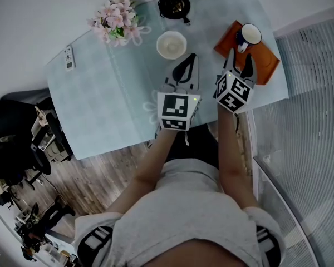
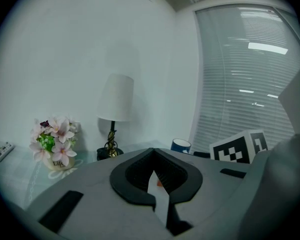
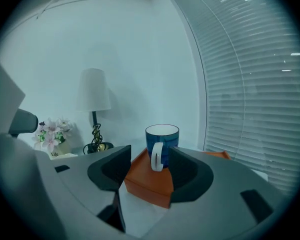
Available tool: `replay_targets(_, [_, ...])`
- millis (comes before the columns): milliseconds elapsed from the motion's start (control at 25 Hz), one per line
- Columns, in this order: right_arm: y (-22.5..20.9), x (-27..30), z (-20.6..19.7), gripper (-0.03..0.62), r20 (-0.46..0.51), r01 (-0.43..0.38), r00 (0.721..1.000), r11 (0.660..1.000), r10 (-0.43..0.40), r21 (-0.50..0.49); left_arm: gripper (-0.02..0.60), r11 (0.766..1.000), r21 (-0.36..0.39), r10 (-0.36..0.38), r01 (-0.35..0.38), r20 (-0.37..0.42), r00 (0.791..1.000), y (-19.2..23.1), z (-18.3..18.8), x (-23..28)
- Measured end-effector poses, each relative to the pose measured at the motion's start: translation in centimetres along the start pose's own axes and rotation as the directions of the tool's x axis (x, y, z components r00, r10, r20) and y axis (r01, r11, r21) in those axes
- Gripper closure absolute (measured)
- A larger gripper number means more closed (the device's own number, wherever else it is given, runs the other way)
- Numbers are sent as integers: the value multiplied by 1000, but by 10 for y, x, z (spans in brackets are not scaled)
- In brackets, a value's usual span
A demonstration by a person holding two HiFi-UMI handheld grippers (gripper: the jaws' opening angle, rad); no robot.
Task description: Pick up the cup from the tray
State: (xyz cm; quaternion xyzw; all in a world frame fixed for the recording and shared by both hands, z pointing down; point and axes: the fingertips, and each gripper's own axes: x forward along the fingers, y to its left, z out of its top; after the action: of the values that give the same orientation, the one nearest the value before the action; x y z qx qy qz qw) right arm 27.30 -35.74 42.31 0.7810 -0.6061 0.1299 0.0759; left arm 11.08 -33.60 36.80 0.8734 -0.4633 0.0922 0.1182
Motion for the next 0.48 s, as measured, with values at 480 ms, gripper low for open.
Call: replay_targets(480, [-7, 30, -16, 504, -47, -46, 998, 997, 43, -63, 577, 1000, 7, -22, 23, -57, 998, -11, -16, 20])
